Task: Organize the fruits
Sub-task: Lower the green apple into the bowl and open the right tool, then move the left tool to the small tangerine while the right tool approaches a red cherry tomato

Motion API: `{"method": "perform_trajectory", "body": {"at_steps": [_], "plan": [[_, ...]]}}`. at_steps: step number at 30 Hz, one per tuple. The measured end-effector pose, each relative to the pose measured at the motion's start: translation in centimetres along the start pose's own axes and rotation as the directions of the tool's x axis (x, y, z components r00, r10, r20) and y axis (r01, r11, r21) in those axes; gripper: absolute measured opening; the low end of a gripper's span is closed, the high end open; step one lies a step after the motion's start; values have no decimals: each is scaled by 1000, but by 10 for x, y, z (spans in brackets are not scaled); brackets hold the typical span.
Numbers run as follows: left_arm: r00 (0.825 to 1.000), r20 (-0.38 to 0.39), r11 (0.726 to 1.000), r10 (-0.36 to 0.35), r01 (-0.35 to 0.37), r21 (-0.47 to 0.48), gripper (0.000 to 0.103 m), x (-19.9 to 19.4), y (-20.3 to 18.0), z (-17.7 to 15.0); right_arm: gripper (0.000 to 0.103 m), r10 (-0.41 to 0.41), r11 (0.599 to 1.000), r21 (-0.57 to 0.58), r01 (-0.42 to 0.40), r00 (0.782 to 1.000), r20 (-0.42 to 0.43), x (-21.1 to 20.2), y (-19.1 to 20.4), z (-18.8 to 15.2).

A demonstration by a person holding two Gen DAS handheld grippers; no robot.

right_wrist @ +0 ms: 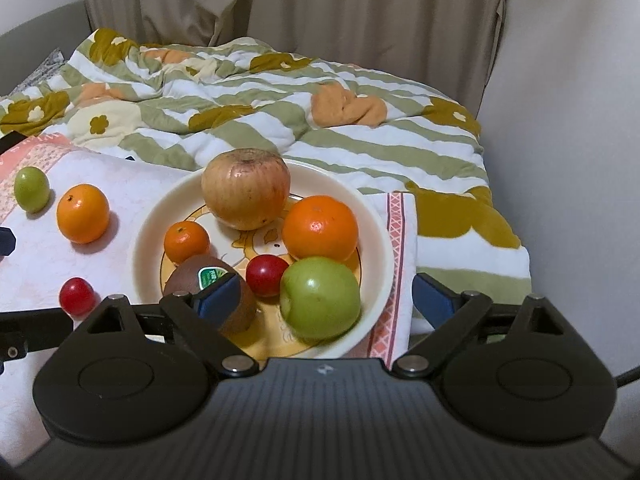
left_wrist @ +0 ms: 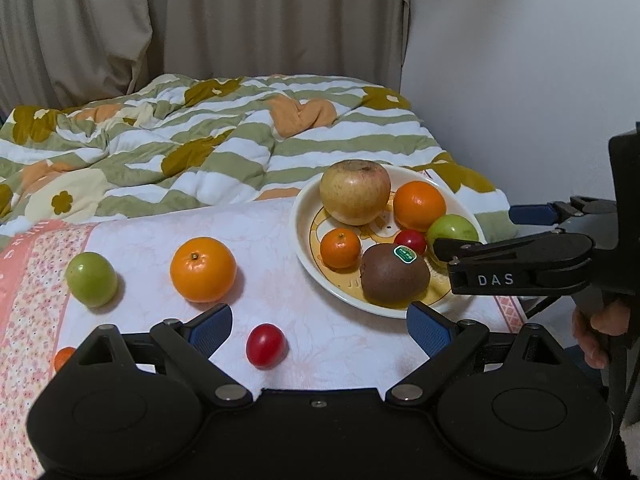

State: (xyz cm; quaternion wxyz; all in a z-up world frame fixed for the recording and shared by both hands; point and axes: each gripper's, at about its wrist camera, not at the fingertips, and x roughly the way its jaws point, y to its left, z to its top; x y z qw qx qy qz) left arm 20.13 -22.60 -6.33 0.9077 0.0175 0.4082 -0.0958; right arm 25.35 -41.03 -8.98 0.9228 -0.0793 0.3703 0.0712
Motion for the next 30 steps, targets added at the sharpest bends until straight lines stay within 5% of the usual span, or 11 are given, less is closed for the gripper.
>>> {"method": "perform_trajectory", "body": {"at_steps": [18,30], "plan": [[989,102,991,104,-95,-91,97,-76,12,-20,103,49,997,52,-52,997,52,-83,2,1],[970,122,972,212,-196,-132,97,-118,86,-47,103,53,992,111,-60,997,61,-124,40,6]]}}
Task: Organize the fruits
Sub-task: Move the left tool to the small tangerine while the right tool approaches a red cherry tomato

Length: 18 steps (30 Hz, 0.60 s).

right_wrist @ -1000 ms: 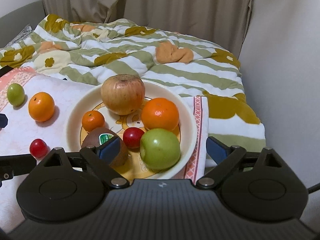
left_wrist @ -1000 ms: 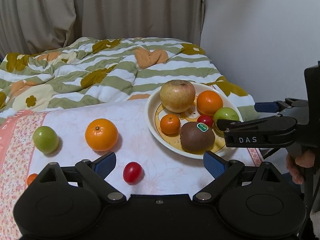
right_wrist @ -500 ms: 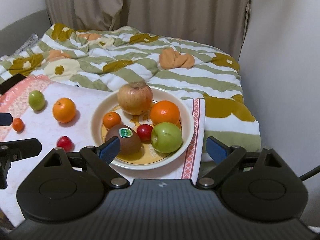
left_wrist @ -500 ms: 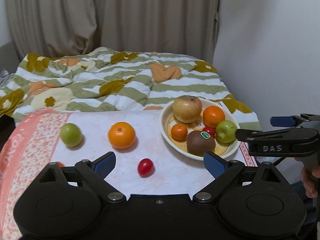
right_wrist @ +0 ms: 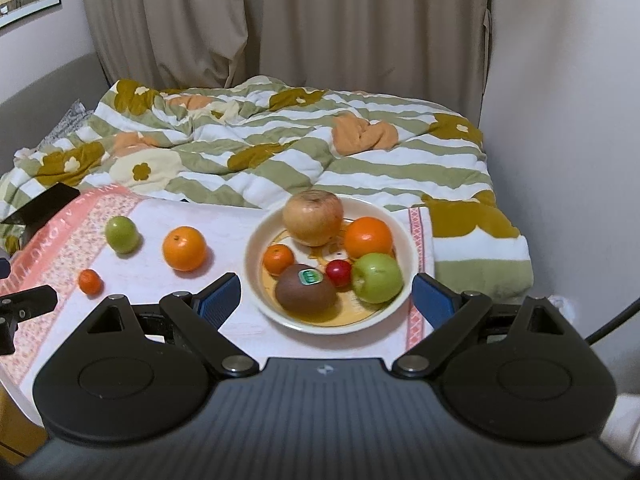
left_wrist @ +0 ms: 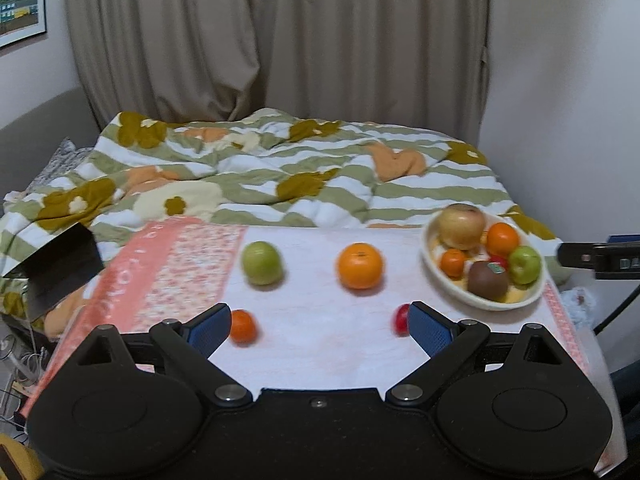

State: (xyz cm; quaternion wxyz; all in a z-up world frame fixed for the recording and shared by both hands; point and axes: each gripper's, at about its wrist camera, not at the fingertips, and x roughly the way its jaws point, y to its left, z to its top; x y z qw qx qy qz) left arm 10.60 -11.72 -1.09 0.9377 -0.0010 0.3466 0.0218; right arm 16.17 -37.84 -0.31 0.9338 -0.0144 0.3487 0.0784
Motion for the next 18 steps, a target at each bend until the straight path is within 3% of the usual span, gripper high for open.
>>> {"method": "perform_trajectory", "body": {"at_steps": [9,18], "plan": [[998,-43,998,-39,41,48,97,23,66,2,103,-57,992,112,59,998,-25,-1,59,-12],[986,-96,983,-134,145,114,97,67,109,1,103,-117,976,177,127,991,-68,25,116,-23]]}}
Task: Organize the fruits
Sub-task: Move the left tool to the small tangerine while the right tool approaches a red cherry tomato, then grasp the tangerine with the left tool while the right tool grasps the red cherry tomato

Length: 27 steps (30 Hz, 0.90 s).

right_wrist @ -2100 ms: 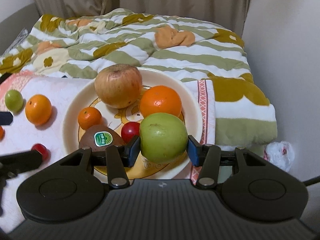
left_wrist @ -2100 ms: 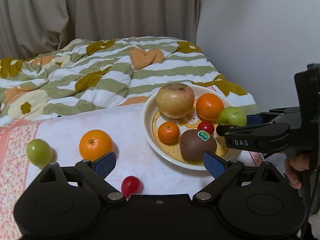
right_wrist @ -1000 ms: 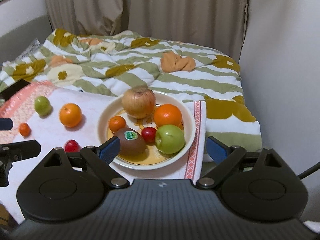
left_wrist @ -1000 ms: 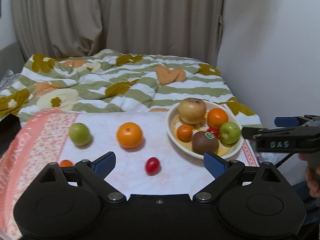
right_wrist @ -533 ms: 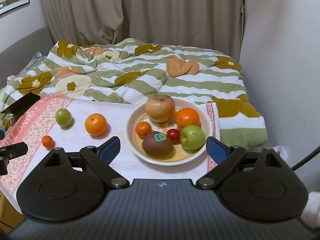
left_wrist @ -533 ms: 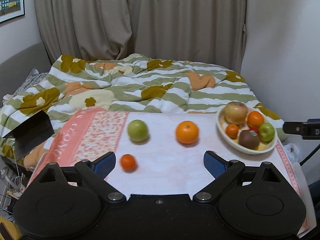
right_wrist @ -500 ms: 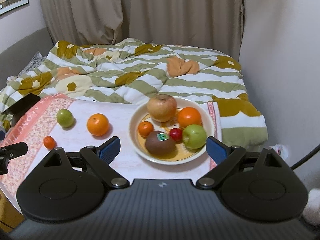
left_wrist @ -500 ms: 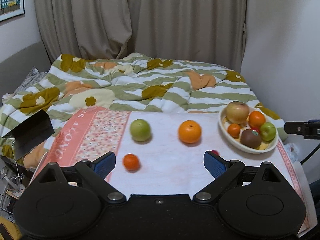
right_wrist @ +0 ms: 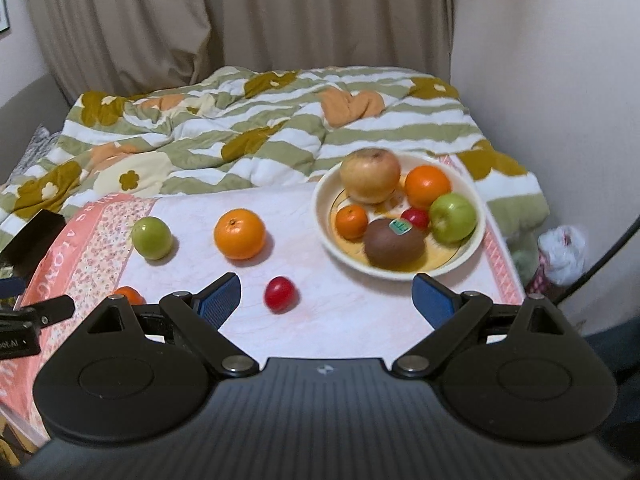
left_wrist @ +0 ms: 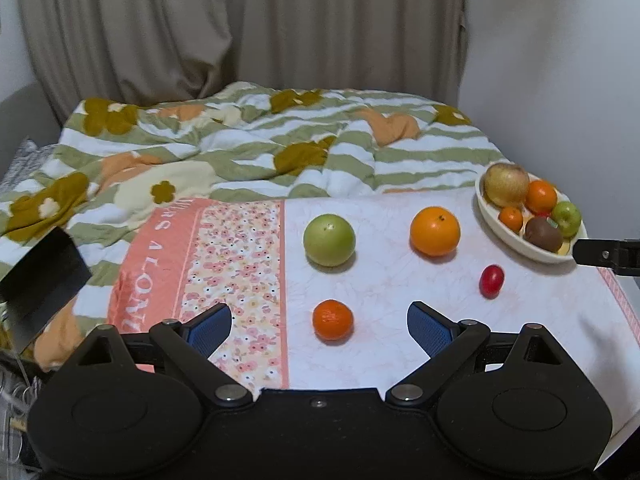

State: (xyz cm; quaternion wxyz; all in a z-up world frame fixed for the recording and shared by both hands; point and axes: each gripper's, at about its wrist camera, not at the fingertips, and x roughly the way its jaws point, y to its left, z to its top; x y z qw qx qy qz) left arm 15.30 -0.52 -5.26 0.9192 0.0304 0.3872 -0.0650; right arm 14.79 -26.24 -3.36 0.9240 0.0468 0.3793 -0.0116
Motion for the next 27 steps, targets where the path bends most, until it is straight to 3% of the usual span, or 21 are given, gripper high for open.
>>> {"method": "perform_trajectory", "body": {"at_steps": [11,23,27], "plan": [[990,-87,987,-107,116,107,95,53,19,-3,103,-63,997,29,65,996,-56,48,39,-9],[980,-154,971,-123,151,187,64,93,1,-5,103,-76,997,6,77,990,-116,91,37,-20],[977,-176,971,-124,156,181,48,101,-1,-3,101,-59,998,-7,59,989,-135,102,37,-21]]}}
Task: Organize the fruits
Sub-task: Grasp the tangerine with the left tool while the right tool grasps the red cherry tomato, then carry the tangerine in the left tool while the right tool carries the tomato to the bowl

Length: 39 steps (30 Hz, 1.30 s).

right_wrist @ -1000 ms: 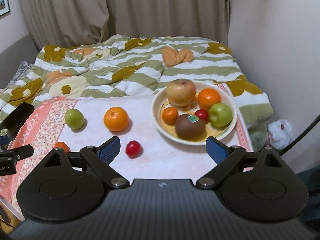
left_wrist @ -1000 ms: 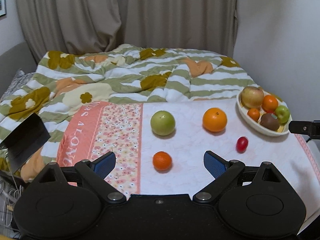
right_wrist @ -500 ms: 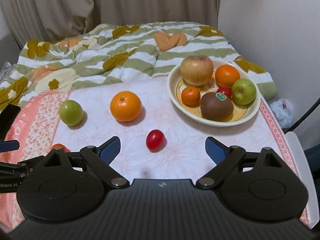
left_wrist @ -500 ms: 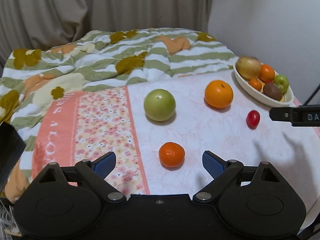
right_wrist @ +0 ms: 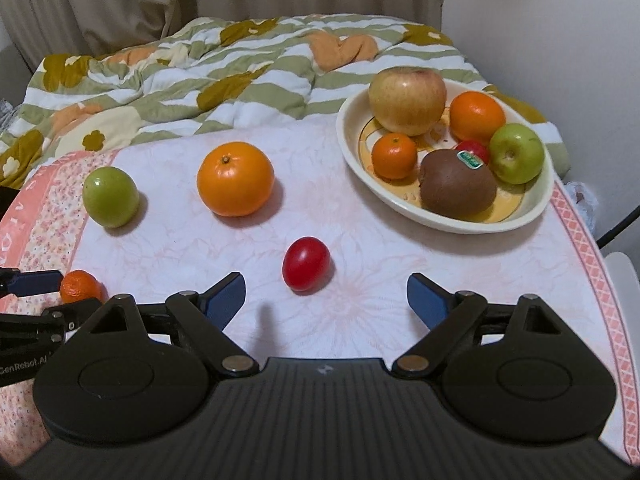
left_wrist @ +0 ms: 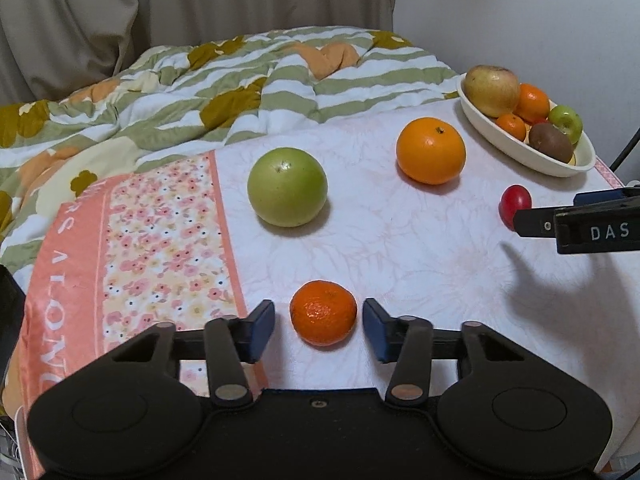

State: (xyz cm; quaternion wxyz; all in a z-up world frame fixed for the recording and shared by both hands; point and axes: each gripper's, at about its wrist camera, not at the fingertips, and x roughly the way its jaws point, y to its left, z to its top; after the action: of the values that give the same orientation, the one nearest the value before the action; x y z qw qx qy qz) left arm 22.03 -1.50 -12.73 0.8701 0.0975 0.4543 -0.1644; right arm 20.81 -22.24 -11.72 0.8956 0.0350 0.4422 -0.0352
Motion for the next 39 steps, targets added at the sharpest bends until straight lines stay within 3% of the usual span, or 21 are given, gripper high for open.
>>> {"method": "perform_trajectory", "body": {"at_steps": [3,11,16,19,21,30,39], "plan": [[1000,-15,1000,-13,13,-7,41,5,0,1,96,10,1000,-21,-10,1000,-9,7,1,2],[1000,-24,1000,6,-6,-19,40,5,-3,1,73,27,997,-76,-30,999,-40,23,6,7],[999,-31,999,16,-17,-40,40,4,-2,1,68,38,994,-98,-42,998,-44,29,9,10],[999,-29,998,19,-21,-57,40,2,-1,0,58,49,993,-105,-53,998,-42,29,10,10],[1000,-24,997,21,-22,-69,40,-2,1,-1,46,52,992,-111,-56,998,-37,28,11,10],[1000,18,995,20,-18,-102,40,-26,1,-2,46,64,992,-112,-65,998,-13,13,11,12],[994,106,996,5,5,-95,40,-63,-11,-2,46,70,993,-101,-64,996,54,-34,9,13]]}}
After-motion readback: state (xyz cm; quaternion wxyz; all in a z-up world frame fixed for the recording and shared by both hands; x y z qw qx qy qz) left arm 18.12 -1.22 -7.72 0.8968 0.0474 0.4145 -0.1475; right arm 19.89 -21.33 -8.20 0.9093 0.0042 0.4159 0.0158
